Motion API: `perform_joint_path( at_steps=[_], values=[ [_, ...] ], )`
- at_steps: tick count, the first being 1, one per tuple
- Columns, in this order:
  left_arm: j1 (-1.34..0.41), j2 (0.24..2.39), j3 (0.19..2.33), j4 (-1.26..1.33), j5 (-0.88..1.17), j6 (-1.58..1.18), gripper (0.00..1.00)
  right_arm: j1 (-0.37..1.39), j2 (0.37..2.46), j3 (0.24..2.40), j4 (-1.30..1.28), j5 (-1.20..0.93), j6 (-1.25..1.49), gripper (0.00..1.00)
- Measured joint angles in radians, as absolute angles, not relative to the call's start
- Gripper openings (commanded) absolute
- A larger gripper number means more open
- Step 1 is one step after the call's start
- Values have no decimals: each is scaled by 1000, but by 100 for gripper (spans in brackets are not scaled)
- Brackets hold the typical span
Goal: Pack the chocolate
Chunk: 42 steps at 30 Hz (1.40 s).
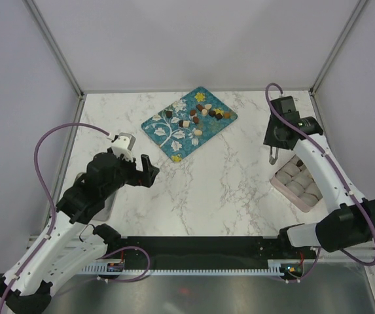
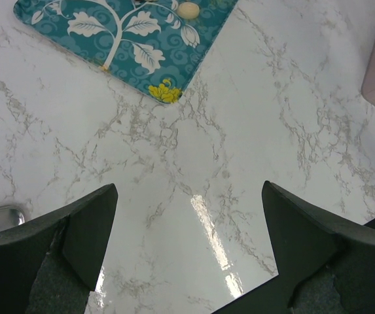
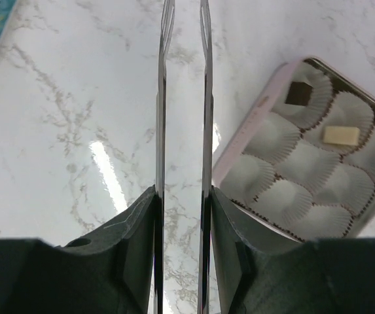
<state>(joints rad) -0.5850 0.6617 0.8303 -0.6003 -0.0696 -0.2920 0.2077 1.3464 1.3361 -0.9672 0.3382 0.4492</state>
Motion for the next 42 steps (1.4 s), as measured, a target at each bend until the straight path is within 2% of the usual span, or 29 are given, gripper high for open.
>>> perform_joint_path(
  at_steps=[6, 14, 23, 42],
  values=[
    [-585, 672, 830, -598, -105, -279, 100, 330, 1447, 1386, -886, 255, 398, 48],
    [-585, 667, 829, -596, -165, -273, 100, 505, 1731, 1515, -760, 195, 327, 52],
    [-585, 630, 827, -596, -167, -273, 100, 595, 1978, 1648, -685, 150, 204, 57],
    [-585, 622, 827, -596, -183, -273, 100, 603, 2006, 1681, -665, 102, 84, 59]
  ],
)
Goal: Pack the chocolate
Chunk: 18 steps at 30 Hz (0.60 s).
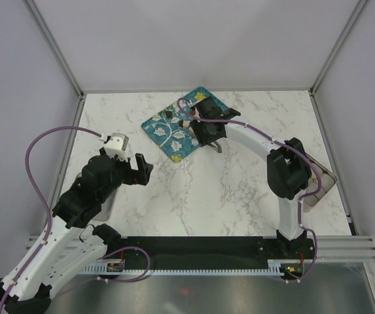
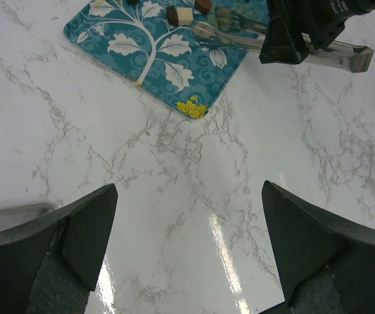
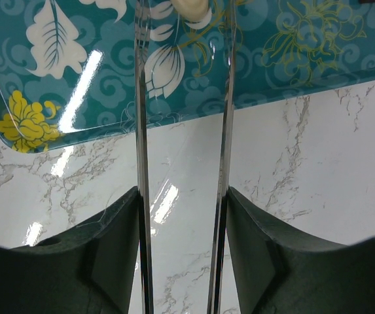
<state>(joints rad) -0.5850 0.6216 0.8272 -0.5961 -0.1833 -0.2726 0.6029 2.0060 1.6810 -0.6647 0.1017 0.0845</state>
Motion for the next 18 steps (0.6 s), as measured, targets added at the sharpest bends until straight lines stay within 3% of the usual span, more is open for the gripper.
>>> perform_joint_path(
  at_steps=[18],
  values=[
    [-585, 622, 827, -596, -186, -273, 100, 602, 2035, 1691, -649, 74, 73, 55]
  ],
)
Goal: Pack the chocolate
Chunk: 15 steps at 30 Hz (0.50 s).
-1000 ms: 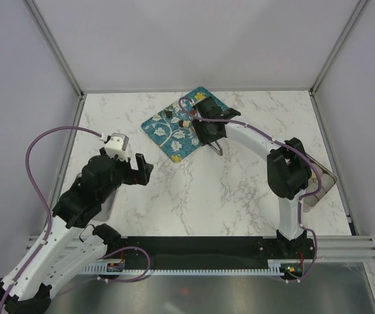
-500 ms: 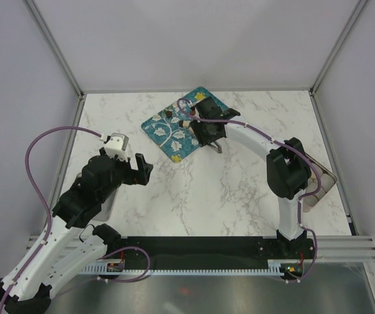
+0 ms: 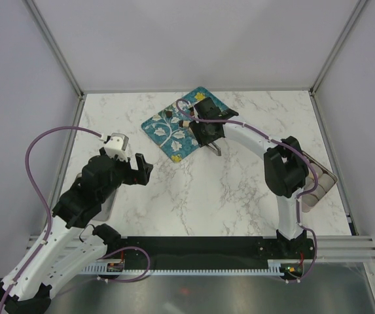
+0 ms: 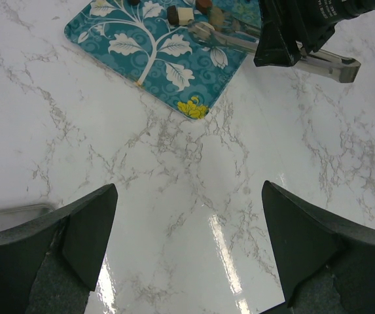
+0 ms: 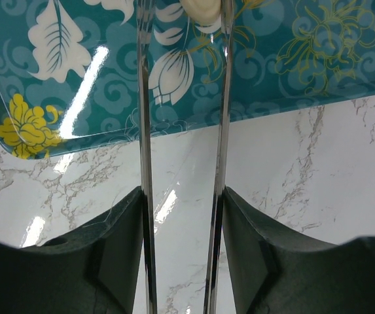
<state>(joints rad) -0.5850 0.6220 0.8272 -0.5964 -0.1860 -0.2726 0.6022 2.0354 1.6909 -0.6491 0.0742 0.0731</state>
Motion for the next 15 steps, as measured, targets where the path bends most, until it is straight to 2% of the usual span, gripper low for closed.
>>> perform_joint_path(
  at_steps=[8, 15],
  values=[
    [-585, 624, 827, -596, -186, -273, 100, 602, 2049, 1694, -650, 64, 71, 47],
    [-585, 624, 827, -596, -186, -273, 100, 602, 2048, 1695, -666, 65, 78, 45]
  ],
)
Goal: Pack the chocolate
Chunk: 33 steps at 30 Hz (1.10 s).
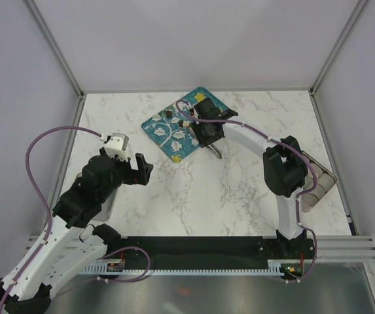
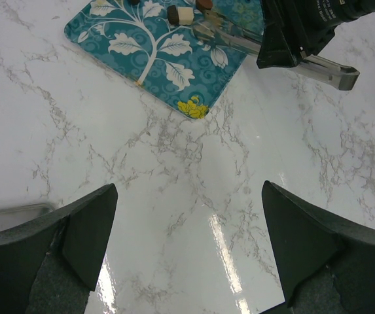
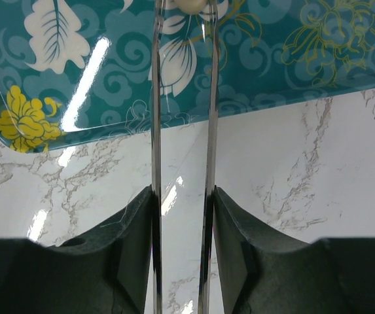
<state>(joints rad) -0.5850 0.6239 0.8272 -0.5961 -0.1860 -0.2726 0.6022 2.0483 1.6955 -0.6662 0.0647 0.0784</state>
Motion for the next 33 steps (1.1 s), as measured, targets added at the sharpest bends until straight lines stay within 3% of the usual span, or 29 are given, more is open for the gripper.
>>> perform_joint_path(
  at_steps=[33],
  values=[
    [-585, 617, 827, -596, -182, -273, 100, 530, 1885, 1643, -773, 108, 246, 41]
  ],
)
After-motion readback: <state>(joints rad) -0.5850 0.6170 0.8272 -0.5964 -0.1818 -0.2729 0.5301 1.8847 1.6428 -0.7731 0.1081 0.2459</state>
